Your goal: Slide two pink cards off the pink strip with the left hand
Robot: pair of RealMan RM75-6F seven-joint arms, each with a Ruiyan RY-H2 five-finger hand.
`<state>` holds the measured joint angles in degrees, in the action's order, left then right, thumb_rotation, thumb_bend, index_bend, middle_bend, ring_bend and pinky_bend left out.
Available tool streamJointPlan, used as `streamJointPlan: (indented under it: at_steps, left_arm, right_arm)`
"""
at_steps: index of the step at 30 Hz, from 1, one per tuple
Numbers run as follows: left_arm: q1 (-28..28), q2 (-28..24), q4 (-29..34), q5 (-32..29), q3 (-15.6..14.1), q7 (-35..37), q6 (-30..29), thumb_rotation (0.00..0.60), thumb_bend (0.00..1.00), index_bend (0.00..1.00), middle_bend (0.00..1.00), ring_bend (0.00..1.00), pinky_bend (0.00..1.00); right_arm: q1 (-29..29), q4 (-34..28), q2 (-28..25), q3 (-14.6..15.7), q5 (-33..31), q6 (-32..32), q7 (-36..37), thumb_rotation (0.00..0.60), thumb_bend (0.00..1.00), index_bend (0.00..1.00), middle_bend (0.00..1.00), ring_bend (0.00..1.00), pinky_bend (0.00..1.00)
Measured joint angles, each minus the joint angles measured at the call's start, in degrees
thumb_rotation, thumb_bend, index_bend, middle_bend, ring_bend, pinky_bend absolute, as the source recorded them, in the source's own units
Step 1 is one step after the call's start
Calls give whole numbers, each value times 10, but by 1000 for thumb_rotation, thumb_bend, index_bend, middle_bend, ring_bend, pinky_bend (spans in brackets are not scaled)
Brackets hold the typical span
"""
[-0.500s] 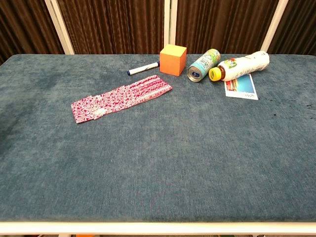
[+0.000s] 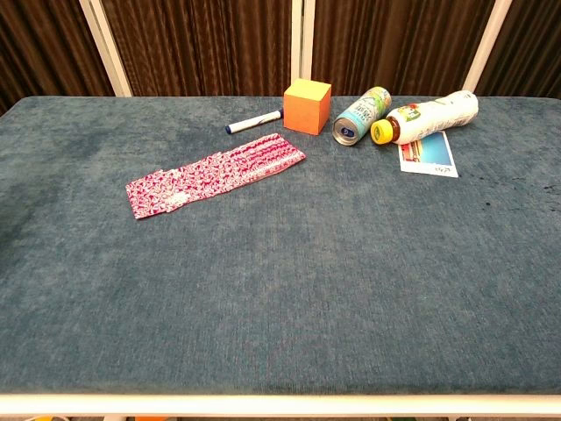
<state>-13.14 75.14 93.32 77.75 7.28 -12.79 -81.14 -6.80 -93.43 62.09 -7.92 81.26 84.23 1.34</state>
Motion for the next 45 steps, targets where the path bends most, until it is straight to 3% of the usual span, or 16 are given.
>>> streamJointPlan:
  at_steps: [11,13,14,16,18,20,21,33,38,45]
  left_arm:
    - [-4,10,-21,12,-6,9,4,600,335,90,0,0,71]
    - [-5,10,-20,15,-7,10,6,600,341,90,58,13,101]
    - [-6,10,-20,16,-7,9,6,600,348,89,177,95,204]
    - [-7,12,-21,20,-7,4,2,600,365,89,509,458,583]
    - [-8,12,-18,24,-8,2,5,600,401,88,746,788,875]
    - [-10,8,-8,19,-13,4,19,600,471,87,875,925,980]
    - [-11,6,-3,15,-15,3,29,600,505,87,906,948,996]
    - [-72,-11,43,-1,-58,-65,185,600,598,97,926,954,1000]
    - [-113,13,45,-41,-55,-108,246,600,599,99,926,953,1000]
    - [-159,73,10,-101,-35,-145,281,600,599,99,925,953,1000]
  right_arm:
    - [5,1,-3,1,-9,-2,-3,600,243,0,0,0,0]
    - [4,1,-3,1,-9,-2,-2,600,243,0,0,0,0]
    - [4,0,-4,0,-8,-2,-2,600,243,0,0,0,0]
    - [3,-1,-4,0,-7,-2,-3,600,244,0,0,0,0]
    - [3,-3,-5,-1,-6,-2,-4,600,244,0,0,0,0]
    - [3,-5,-6,-1,-5,-1,-5,600,244,0,0,0,0]
    - [3,-6,-7,-1,-5,-1,-6,600,244,0,0,0,0]
    - [0,-12,-7,-2,-9,-7,-16,600,246,0,0,0,0]
    - [-1,-11,-5,-3,-12,-8,-18,600,246,0,0,0,0]
    - [0,-9,-6,-4,-17,-9,-15,600,245,0,0,0,0]
